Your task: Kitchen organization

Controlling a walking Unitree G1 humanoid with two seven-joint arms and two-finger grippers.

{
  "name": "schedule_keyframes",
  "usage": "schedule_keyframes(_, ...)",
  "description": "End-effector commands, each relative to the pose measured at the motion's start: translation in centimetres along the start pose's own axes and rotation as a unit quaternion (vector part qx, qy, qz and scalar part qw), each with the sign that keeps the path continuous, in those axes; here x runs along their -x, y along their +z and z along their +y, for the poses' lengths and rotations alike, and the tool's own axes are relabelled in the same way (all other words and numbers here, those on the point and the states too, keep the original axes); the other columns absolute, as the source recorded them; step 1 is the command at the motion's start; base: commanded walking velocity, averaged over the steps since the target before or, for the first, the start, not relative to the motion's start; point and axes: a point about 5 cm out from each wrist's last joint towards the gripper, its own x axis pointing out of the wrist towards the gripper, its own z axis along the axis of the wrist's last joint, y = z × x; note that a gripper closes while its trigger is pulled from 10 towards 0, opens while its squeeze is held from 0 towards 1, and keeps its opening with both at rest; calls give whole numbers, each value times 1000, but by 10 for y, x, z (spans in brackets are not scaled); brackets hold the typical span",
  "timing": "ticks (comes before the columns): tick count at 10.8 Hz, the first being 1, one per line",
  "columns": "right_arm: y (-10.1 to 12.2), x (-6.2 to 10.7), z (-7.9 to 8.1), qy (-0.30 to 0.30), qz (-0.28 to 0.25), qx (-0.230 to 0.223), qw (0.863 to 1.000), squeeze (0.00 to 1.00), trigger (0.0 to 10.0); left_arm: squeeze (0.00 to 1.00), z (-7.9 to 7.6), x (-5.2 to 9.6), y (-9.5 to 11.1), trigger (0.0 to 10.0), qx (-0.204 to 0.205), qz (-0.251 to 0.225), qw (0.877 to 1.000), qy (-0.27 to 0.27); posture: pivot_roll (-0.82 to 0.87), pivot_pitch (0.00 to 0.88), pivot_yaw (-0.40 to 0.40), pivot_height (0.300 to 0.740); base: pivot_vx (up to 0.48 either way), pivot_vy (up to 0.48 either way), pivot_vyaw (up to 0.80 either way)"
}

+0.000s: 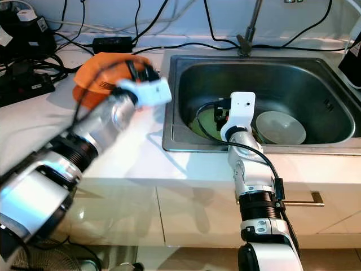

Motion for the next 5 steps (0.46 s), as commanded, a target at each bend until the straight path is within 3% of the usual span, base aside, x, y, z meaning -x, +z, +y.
schedule_keyframes(1, 7, -3, 2, 1, -14, -6, 1000, 0, 10000, 0, 22, -4, 13, 0, -21, -33, 998, 53, 147, 68, 21, 740, 0, 0, 0)
schedule_keyframes(2, 7, -4, 2, 3, -15, -6, 1000, 0, 10000, 0, 36, -4, 20, 10000, -13, -56, 995, 87, 150, 59, 19, 740, 0, 0, 0)
schedule_keyframes(3, 7, -4, 3, 3, -15, -6, 1000, 0, 10000, 0, 41, -3, 24, 10000, -1, -71, 993, 98, 151, 56, 18, 740, 0, 0, 0)
schedule_keyframes(4, 8, -6, 2, 3, -25, -3, 1000, 0, 10000, 0, 45, 0, 41, 10000, 92, -133, 982, 94, 149, 40, 16, 740, 0, 0, 0)
schedule_keyframes(5, 11, -6, 0, -1, -38, 16, 999, 0, 10000, 0, 48, 7, 57, 10000, 180, -189, 962, 85, 148, 32, 15, 740, 0, 0, 0)
